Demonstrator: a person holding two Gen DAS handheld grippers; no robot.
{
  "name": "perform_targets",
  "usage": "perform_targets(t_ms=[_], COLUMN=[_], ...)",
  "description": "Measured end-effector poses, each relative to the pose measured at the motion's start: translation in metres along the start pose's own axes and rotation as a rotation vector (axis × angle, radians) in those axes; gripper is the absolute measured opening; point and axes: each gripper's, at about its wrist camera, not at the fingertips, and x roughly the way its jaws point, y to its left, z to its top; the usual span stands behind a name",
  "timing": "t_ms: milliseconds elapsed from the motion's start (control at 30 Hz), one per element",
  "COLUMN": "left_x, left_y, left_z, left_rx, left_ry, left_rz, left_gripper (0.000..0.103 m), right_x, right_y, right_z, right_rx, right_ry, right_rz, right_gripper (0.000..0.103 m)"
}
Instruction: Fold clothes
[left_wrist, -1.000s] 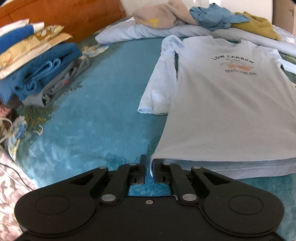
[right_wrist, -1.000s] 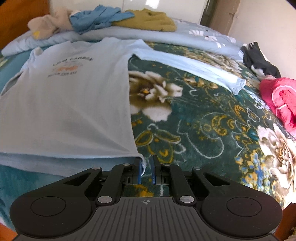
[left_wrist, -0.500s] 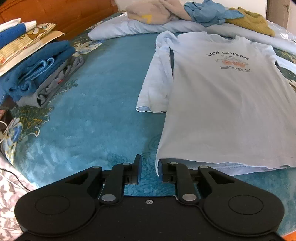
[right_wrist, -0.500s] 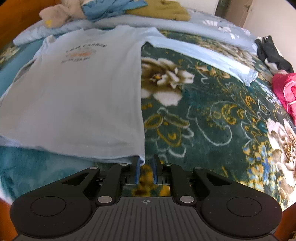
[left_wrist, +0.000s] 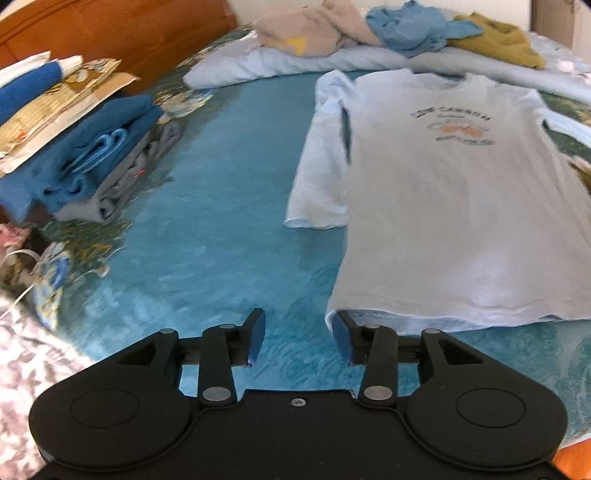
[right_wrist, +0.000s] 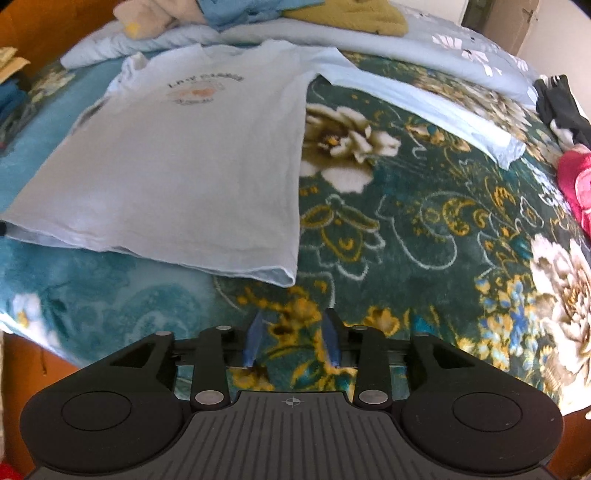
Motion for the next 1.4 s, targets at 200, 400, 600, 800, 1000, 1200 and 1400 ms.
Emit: perform_targets(t_ms=[200, 400, 600, 800, 1000, 1200, 1400], left_x=[-0.014, -0.033, -0.012, 0.028, 0.069, 0.089, 0.112], left_y=[0.017, 0.034, 0.04, 0.043, 0.045, 0.05, 0.059], left_z=[-0.01, 0.009, 0.049, 0.083, 0.111, 0.121, 0.12], left_rx=[-0.072, -0.156, -0.171, -0.134, -0.086, -0.073, -0.101], left_ry=[0.044, -0.012, -0.059, -0.071, -0.084, -0.101, -0.039], left_rz=[0.051, 0.061, 0.023, -0.051, -0.126, -0.191, -0.289], left_gripper=[0.042, 0.049, 0.059, 0.075, 0.088, 0.096, 0.095], right_x=[-0.017, -0.013, 0.004, 0.021, 0.039, 0.058, 0.07], right_y=[-0.003, 0.013, 0.043, 0.072, 0.102, 0.13, 0.151], right_z=[0.008, 0.035, 0.073, 0.112, 0.15, 0.187, 0.211], right_rx=[0.007, 0.017, 0.03, 0.044, 0.057, 0.086, 0.078], right_ry=[-0.048, -0.094, -0.14, -0.186, -0.231, -0.244, -0.213], right_rz=[0.032, 0.063, 0.094, 0.124, 0.155, 0.212, 0.279], right_gripper=[0.037, 0.058, 0.083, 0.101, 0.102, 0.102, 0.102])
